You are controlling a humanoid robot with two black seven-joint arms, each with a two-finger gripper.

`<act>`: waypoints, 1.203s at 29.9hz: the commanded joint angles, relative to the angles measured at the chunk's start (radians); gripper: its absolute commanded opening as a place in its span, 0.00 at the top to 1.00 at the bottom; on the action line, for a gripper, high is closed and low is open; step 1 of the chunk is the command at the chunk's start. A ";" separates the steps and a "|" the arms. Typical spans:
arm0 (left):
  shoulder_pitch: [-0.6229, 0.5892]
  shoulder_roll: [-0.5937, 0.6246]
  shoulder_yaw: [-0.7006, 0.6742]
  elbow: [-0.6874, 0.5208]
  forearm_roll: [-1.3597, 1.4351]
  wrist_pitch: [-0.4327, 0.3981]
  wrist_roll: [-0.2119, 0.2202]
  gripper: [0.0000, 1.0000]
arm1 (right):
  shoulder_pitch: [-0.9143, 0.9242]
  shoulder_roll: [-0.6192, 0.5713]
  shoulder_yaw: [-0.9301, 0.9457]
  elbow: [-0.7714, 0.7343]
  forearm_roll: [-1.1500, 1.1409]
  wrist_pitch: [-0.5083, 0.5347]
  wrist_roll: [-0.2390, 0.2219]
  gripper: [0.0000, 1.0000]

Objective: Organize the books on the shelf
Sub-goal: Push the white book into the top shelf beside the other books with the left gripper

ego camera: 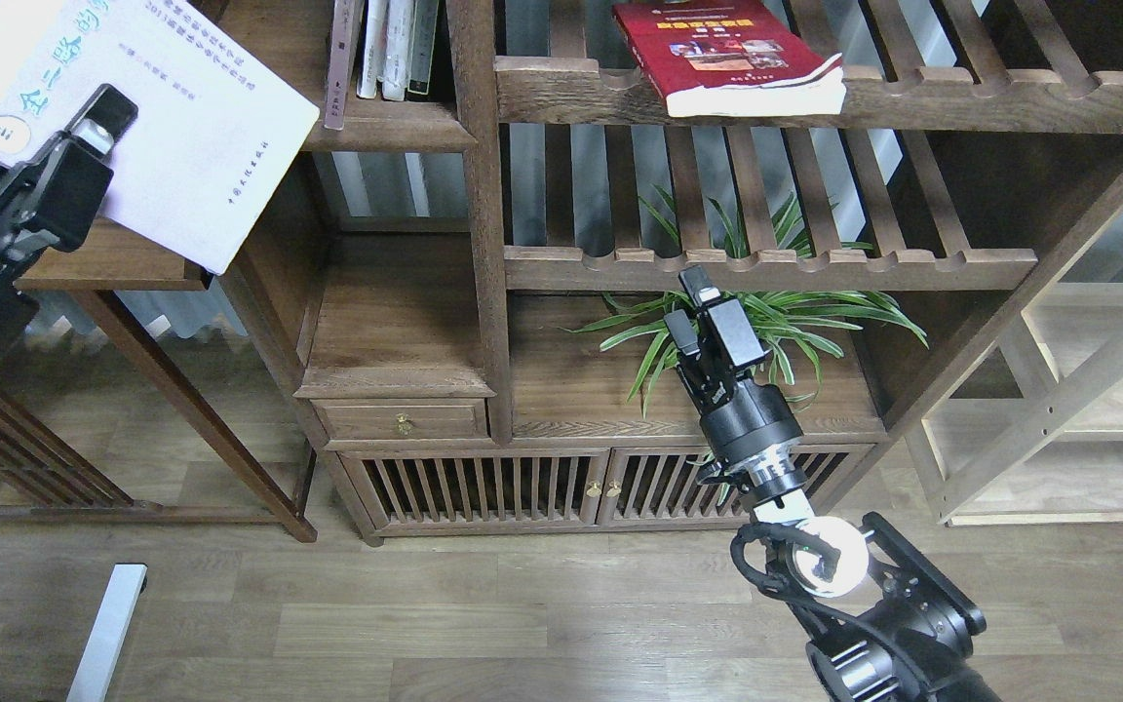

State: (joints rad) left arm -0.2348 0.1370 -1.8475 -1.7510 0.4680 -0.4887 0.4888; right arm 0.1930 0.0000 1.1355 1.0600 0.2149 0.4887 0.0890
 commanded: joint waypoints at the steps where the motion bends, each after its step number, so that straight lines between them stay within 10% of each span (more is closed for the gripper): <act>1: -0.018 0.019 0.001 0.024 0.000 0.000 0.000 0.97 | 0.006 0.000 -0.002 0.000 0.000 0.000 0.000 0.02; 36: -0.130 0.297 0.018 0.113 0.001 0.012 0.000 0.96 | 0.048 0.000 -0.014 0.000 0.020 0.000 -0.002 0.02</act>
State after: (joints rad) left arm -0.3644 0.4249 -1.8270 -1.6386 0.4631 -0.4784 0.4888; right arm 0.2402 0.0000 1.1215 1.0599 0.2334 0.4887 0.0874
